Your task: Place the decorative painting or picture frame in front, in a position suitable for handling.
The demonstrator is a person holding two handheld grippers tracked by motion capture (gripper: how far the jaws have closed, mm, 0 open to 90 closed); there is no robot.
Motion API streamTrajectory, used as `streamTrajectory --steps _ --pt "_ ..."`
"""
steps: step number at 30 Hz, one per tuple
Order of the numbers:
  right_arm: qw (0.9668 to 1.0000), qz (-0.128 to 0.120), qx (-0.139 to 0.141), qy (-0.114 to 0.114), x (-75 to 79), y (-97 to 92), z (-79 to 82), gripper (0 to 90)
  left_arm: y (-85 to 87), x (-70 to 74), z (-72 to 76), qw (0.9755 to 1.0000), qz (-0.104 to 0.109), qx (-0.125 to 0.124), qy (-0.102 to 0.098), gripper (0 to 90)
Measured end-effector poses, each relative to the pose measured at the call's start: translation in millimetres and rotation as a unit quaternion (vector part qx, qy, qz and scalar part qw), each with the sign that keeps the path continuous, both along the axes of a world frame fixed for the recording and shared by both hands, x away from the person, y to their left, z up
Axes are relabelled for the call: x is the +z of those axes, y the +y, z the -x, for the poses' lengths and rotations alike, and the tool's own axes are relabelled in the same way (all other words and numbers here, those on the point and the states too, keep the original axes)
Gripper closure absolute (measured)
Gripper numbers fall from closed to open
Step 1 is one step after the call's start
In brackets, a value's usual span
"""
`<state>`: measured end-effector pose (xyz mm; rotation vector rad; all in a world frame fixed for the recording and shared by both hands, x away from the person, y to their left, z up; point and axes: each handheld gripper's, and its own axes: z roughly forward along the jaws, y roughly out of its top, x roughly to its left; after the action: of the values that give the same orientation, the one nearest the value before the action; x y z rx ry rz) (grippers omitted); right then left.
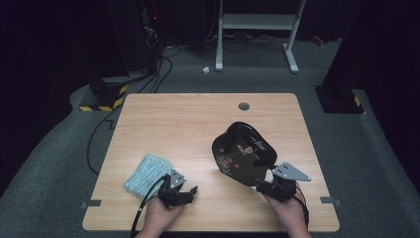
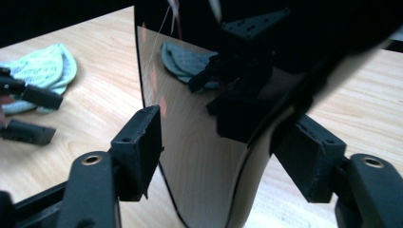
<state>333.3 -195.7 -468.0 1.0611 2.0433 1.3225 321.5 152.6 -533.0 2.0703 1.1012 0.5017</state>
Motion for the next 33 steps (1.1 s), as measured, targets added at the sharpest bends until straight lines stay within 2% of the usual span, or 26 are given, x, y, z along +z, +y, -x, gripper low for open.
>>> streamTrajectory --steps 7,22,27,30,32,33 --pt "0.9999 -0.014 0.002 -0.009 13.3 3.8 -7.5 38.7 0.1 0.0 0.1 1.0 0.0 0.0 0.0 30.9" --pt "0.9996 -0.016 0.009 -0.022 12.7 12.6 14.4 37.5 0.1 0.0 0.1 1.0 0.0 0.0 0.0 30.9" --pt "0.9995 -0.024 -0.006 -0.017 16.9 12.3 4.0 44.4 0.0 0.0 0.2 1.0 0.0 0.0 0.0 30.9" --pt "0.9995 -0.026 -0.004 -0.015 18.6 12.8 -0.3 44.8 0.1 0.0 0.1 1.0 0.0 0.0 0.0 30.9" --pt "0.9995 -0.028 -0.002 -0.014 19.5 12.6 -4.7 47.8 0.1 0.0 0.2 1.0 0.0 0.0 0.0 30.9" --pt "0.9992 -0.038 0.004 -0.008 20.5 11.5 -8.4 51.0 0.1 0.0 0.2 1.0 0.0 0.0 0.0 30.9"
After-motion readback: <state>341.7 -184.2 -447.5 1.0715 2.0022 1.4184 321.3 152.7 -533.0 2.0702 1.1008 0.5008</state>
